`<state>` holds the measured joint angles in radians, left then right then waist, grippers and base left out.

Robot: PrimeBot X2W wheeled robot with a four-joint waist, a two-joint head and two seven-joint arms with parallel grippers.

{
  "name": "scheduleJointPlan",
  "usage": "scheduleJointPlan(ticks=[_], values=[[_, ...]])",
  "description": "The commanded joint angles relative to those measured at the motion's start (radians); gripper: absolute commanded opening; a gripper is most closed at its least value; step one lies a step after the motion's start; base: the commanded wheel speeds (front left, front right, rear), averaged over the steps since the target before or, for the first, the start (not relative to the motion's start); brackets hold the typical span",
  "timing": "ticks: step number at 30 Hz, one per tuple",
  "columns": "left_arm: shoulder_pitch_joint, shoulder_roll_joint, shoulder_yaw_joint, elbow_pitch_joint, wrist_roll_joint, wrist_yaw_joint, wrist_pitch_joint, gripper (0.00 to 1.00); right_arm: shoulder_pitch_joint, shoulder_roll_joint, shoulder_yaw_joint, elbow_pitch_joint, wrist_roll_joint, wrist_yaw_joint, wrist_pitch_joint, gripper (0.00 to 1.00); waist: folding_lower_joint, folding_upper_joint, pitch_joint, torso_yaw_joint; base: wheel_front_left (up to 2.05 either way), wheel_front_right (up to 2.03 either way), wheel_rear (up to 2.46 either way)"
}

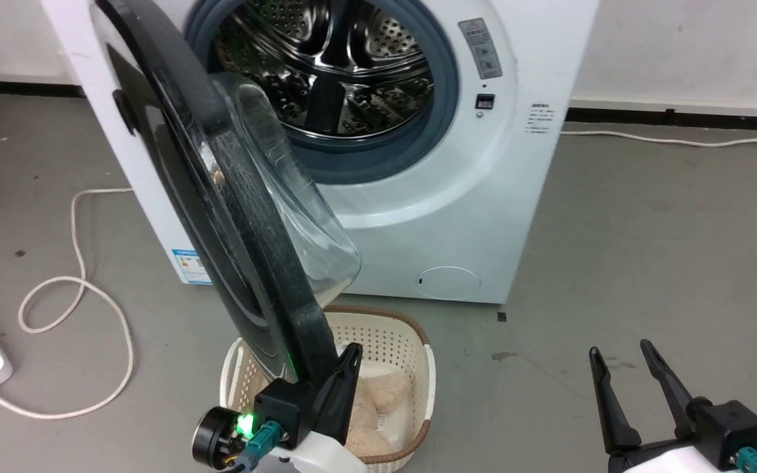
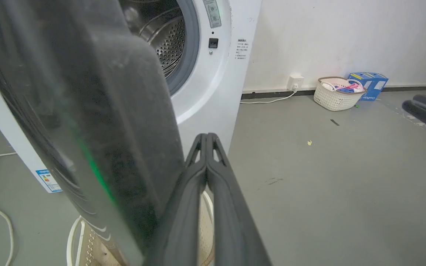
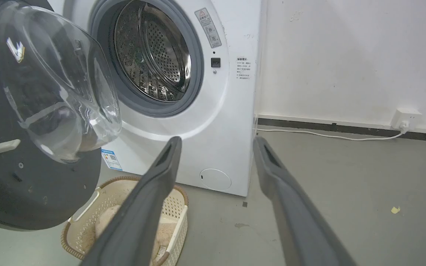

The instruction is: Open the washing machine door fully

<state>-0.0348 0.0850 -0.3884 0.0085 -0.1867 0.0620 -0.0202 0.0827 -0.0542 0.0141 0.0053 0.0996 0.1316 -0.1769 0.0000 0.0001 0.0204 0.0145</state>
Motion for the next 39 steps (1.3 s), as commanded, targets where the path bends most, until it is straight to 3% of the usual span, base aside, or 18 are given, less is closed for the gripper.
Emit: scheduleJointPlan(ticks=[1,13,23,31,39], values=[[-0.008,0.01,0.014,0.01,-0.006,0.007,-0.012,0.0,-0.008,0.004,0.003,0.003,0.001,-0.001,-0.001,1.0,0.0,-0.0001,0.003,0.014,0.0,0.0,0.0],[0.026,0.034,0.005,-0.005,-0.014,0.007,-0.011,0.0,0.001,0.004,0.007,0.012,0.019,-0.001,-0.006,1.0,0.0,-0.0001,-0.003,0.191,0.0,0.0,0.0],[0.03,0.09,0.086,-0.033,-0.04,0.039,0.003,0.0,-0.018,0.004,0.031,0.011,0.016,-0.001,-0.002,1.0,0.0,-0.0001,0.027,0.344,0.0,0.0,0.0],[-0.027,0.187,0.222,-0.039,-0.09,0.042,-0.003,0.0,-0.085,0.004,0.058,-0.035,-0.03,-0.001,0.044,1.0,0.0,-0.0001,0.151,0.364,0.0,0.0,0.0],[-0.129,0.347,0.414,0.069,-0.168,0.017,-0.018,0.0,-0.132,0.004,0.057,-0.072,-0.077,-0.001,0.078,1.0,0.0,-0.0001,0.267,0.332,0.0,0.0,0.0]])
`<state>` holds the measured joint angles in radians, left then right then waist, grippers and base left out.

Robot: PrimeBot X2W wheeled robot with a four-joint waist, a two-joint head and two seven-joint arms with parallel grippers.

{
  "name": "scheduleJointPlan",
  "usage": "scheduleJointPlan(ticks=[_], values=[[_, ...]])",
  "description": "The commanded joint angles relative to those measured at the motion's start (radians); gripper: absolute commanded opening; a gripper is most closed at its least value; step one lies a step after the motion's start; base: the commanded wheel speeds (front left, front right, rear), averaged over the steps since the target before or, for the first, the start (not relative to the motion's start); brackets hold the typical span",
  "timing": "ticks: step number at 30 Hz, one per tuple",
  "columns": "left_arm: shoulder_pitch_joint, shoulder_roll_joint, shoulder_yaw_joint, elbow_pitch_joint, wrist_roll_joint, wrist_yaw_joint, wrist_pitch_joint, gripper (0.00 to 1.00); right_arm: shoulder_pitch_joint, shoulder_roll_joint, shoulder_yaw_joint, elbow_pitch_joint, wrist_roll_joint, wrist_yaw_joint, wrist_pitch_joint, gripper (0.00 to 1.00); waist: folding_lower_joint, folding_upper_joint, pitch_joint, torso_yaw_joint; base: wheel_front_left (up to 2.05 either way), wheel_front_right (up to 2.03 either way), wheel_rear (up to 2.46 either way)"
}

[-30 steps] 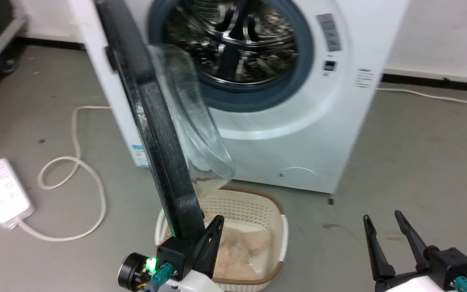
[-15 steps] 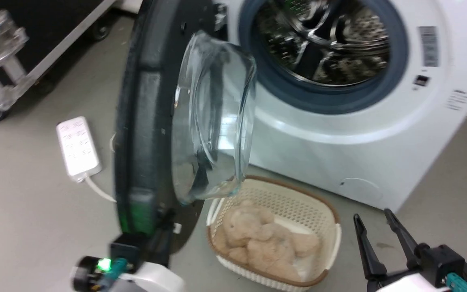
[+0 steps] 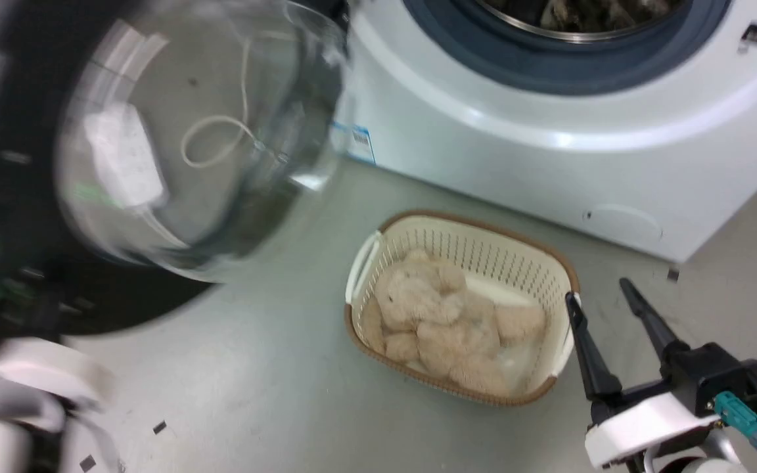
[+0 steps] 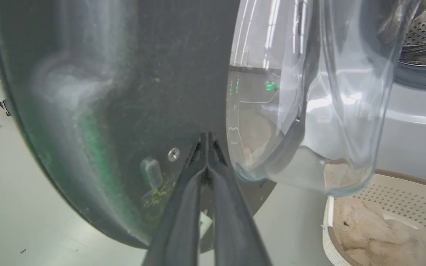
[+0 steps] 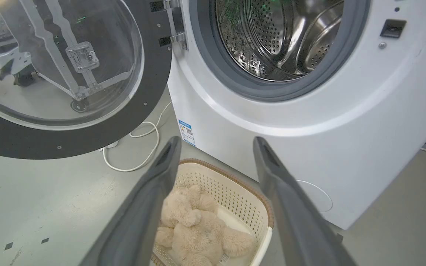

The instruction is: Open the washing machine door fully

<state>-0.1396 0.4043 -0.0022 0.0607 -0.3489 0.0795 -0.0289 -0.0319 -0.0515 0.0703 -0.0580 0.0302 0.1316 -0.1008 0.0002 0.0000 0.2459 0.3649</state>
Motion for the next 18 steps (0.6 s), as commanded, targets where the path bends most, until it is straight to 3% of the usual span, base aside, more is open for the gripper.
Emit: scheduleJointPlan(ticks=[1,7,13,18], values=[[-0.04,0.048,0.052,0.039,-0.016,-0.004,-0.013,0.0,-0.022,0.001,0.001,-0.012,-0.013,-0.001,0.005,1.0,-0.0002,0.0,0.053,-0.025,0.0,0.0,0.0],[-0.14,0.149,0.125,0.203,-0.06,-0.06,-0.047,0.0,-0.045,0.001,-0.007,-0.023,-0.026,-0.001,0.011,1.0,-0.0002,0.0,0.103,-0.049,0.0,0.0,0.0],[-0.233,0.173,0.137,0.361,-0.071,-0.091,-0.136,0.0,-0.053,0.001,-0.004,-0.012,-0.023,-0.001,0.007,1.0,-0.0002,0.0,0.11,-0.058,0.0,0.0,0.0],[-0.258,0.164,0.126,0.404,-0.061,-0.11,-0.198,0.0,-0.052,0.001,-0.014,0.002,-0.011,-0.001,-0.018,1.0,-0.0002,0.0,0.064,-0.069,0.0,0.0,0.0]])
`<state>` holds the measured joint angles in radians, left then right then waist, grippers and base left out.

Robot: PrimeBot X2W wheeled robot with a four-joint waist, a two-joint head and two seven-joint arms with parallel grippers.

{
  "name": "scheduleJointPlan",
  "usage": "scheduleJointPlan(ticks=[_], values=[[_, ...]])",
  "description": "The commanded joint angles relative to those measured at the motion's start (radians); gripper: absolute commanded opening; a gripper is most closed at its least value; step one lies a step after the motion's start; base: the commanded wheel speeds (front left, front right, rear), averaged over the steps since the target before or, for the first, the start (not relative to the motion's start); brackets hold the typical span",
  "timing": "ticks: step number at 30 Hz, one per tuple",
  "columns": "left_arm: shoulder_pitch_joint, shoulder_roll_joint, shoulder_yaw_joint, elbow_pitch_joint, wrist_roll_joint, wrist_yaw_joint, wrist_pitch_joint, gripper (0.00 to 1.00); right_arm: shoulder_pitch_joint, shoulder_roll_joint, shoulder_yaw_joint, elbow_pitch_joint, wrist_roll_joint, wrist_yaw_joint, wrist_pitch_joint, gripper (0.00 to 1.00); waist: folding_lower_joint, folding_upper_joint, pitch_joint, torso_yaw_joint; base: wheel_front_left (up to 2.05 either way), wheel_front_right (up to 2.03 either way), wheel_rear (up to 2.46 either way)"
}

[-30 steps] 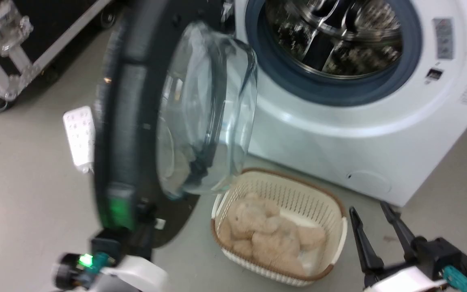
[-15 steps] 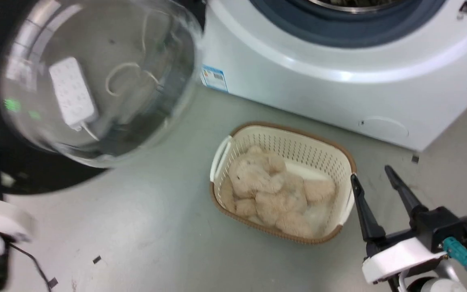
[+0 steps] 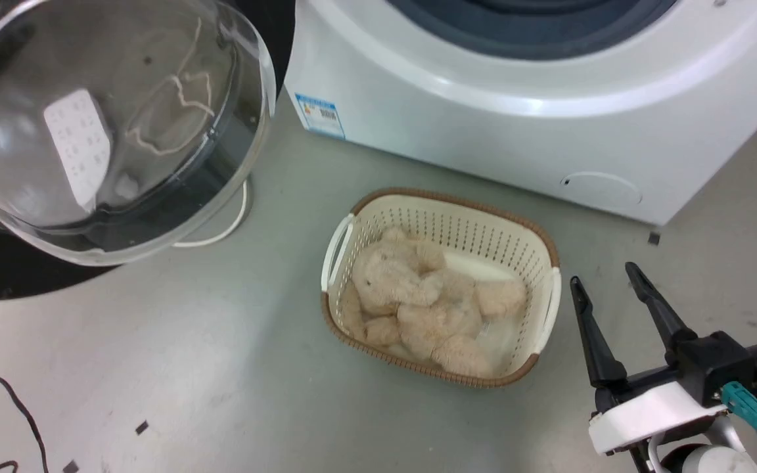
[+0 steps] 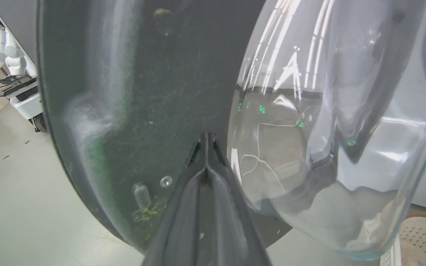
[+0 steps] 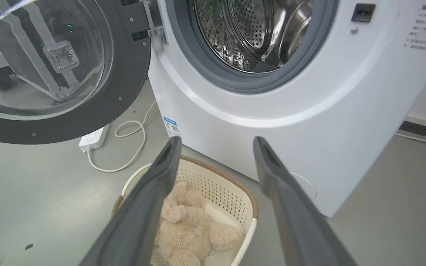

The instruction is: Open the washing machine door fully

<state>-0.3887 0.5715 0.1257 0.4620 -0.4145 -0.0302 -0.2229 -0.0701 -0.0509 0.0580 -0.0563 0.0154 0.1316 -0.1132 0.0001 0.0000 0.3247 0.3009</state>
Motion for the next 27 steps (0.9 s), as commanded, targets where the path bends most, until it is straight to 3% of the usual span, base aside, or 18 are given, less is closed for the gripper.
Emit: scheduleJointPlan(ticks=[1,7,16,27], values=[[-0.007,-0.007,-0.007,-0.002,0.008,-0.003,-0.01,0.0,-0.012,0.001,-0.005,0.003,0.007,-0.001,-0.012,1.0,-0.0001,0.0,-0.028,-0.009,0.0,0.0,0.0],[0.028,-0.095,-0.023,-0.167,-0.015,-0.016,-0.031,0.0,-0.001,0.001,-0.064,0.014,0.034,-0.001,-0.076,1.0,-0.0001,0.0,-0.127,-0.042,0.0,0.0,0.0],[0.196,-0.224,-0.159,-0.427,0.026,0.024,0.011,0.0,0.043,0.001,-0.092,0.017,0.036,-0.001,-0.113,1.0,-0.0001,0.0,-0.266,-0.171,0.0,0.0,0.0],[0.382,-0.338,-0.294,-0.471,0.093,0.097,0.012,0.0,0.128,0.001,-0.052,0.017,0.054,-0.001,-0.102,1.0,-0.0001,0.0,-0.333,-0.284,0.0,0.0,0.0]])
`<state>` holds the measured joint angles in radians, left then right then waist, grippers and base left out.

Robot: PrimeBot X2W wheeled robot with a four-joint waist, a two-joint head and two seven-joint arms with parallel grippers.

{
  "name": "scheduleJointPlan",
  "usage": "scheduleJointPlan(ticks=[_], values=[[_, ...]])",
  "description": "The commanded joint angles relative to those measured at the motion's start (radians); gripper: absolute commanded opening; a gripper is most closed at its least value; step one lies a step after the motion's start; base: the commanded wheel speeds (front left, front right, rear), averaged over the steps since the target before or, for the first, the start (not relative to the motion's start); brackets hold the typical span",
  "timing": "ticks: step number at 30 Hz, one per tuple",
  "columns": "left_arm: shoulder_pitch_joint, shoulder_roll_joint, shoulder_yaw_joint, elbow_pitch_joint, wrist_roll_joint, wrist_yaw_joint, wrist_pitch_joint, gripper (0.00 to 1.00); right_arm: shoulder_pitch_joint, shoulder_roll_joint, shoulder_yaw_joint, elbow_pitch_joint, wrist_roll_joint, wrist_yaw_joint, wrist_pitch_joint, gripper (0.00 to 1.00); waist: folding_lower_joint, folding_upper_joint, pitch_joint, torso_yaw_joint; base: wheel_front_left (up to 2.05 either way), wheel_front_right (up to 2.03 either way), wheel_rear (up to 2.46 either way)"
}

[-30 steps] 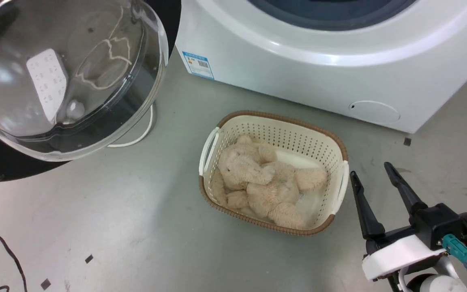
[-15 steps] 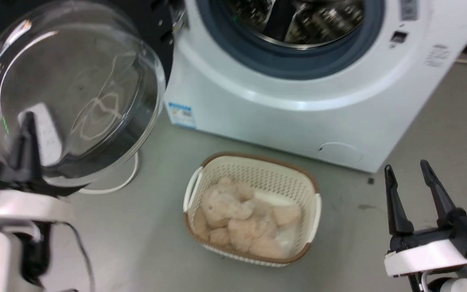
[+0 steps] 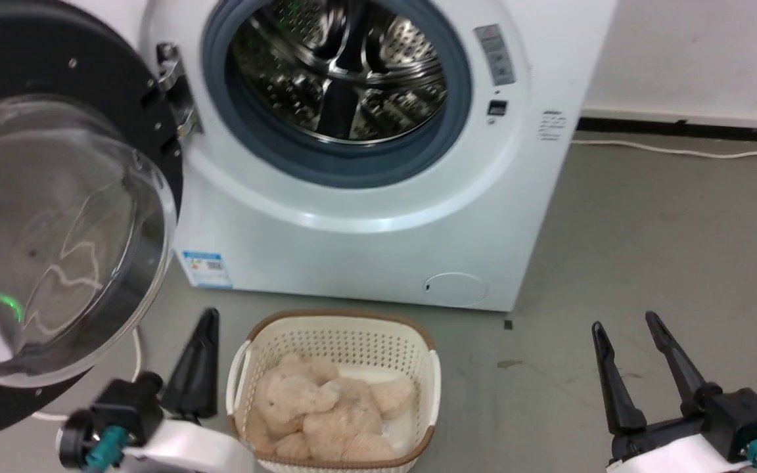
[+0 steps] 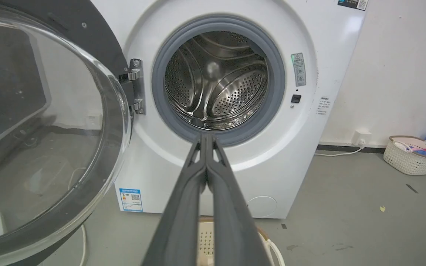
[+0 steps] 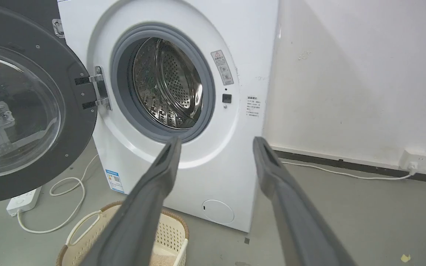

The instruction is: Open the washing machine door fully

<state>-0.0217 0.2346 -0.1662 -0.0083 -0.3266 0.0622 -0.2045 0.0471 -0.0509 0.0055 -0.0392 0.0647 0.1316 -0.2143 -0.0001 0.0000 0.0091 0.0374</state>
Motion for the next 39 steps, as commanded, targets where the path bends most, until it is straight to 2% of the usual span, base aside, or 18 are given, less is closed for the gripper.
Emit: scheduleJointPlan(ticks=[1,2,3,9,19,39], values=[[0.047,-0.019,-0.029,0.012,0.026,0.024,-0.009,0.33,0.025,0.001,0.003,-0.001,0.012,-0.001,-0.003,1.0,0.0001,0.0,-0.022,-0.031,0.0,0.0,0.0],[0.047,-0.019,-0.029,0.012,0.026,0.024,-0.009,0.33,0.025,0.001,0.003,-0.001,0.012,-0.001,-0.003,1.0,0.0001,0.0,-0.022,-0.031,0.0,0.0,0.0],[0.064,-0.025,-0.049,0.024,0.044,0.036,-0.008,0.99,0.033,0.001,0.001,-0.001,0.016,-0.001,-0.006,1.0,0.0001,0.0,-0.026,-0.036,0.0,0.0,0.0],[0.092,-0.032,-0.08,0.049,0.091,0.076,-0.003,1.0,0.048,0.001,-0.007,0.008,0.026,-0.001,-0.013,1.0,0.0001,0.0,-0.033,-0.04,0.0,0.0,0.0],[0.104,-0.04,-0.084,0.08,0.095,0.104,-0.004,1.0,0.056,0.001,-0.009,0.029,0.033,-0.001,-0.021,1.0,0.0001,0.0,-0.036,-0.034,0.0,0.0,0.0],[0.082,-0.034,-0.072,0.059,0.043,0.097,0.012,1.0,0.055,0.001,-0.01,0.068,0.018,-0.001,0.001,1.0,0.0001,0.0,-0.025,-0.031,0.0,0.0,0.0]])
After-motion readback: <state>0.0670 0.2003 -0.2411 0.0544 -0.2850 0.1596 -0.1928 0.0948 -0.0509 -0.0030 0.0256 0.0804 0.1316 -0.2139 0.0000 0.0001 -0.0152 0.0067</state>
